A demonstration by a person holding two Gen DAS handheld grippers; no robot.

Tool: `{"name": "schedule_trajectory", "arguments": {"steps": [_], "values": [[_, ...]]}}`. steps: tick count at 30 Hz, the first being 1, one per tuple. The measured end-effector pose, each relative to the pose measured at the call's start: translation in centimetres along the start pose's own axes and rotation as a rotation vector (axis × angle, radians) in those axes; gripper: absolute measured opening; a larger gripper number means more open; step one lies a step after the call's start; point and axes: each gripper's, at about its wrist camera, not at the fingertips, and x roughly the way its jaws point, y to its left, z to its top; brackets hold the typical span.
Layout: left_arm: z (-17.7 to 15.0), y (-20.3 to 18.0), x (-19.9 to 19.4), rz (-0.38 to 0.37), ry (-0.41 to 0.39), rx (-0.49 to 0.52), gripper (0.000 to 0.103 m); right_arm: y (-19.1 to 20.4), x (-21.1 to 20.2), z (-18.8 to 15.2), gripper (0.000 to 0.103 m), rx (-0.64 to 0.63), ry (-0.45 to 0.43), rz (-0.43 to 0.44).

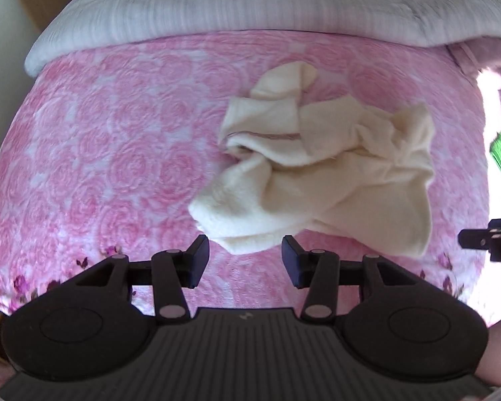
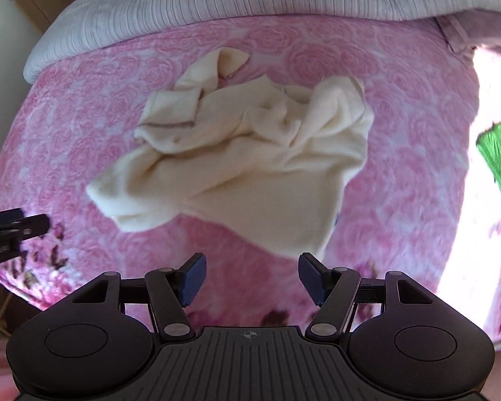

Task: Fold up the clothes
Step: 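Move both grippers toward the crumpled cream-white sweater, then grasp an edge of the cream-white sweater with the right gripper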

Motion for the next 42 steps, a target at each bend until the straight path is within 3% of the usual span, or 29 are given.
{"name": "schedule_trajectory", "arguments": {"steps": [6, 12, 16, 22, 26, 31, 34, 36, 37, 42], "values": [[1.0, 2.4, 1.7, 0.000, 0.020, -0.052, 0.044, -0.8, 1.8, 2.7, 0.065, -0.017, 0.004, 0.002], [2.8, 5.2, 5.1, -0.042, 0.044, -0.023, 0.044, 1.0, 5.1, 4.0, 0.065, -0.005, 0.029, 0.017], [4.7, 7.6, 8.1, -0.084, 0.067, 0.020, 0.044, 2.3, 8.0, 4.8, 0.065, 0.106, 0.052, 0.023], [7.6, 11.6, 11.3, -0.122, 0.058, 0.067, 0.044, 2.3, 11.7, 5.5, 0.065, 0.569, -0.017, 0.180], [9.4, 13.6, 13.2, -0.136, 0.061, 0.092, 0.044, 2.1, 14.7, 6.3, 0.065, 0.871, -0.075, 0.234], [10.9, 14.8, 14.9, -0.145, 0.065, 0.103, 0.044, 1.9, 18.5, 7.7, 0.063, 1.033, -0.116, 0.199], [11.3, 15.2, 15.5, -0.150, 0.067, 0.092, 0.044, 2.3, 21.2, 8.3, 0.056, 1.053, -0.092, 0.186], [11.5, 15.5, 15.7, -0.153, 0.072, 0.081, 0.044, 2.3, 22.7, 8.5, 0.019, 1.060, -0.070, 0.205], [11.6, 15.5, 15.7, -0.156, 0.072, 0.078, 0.044, 2.4, 23.2, 8.5, 0.008, 1.057, -0.062, 0.219], [12.1, 14.9, 15.7, -0.164, 0.067, 0.079, 0.044, 2.1, 18.8, 7.4, 0.004, 0.852, -0.070, 0.246]]}}
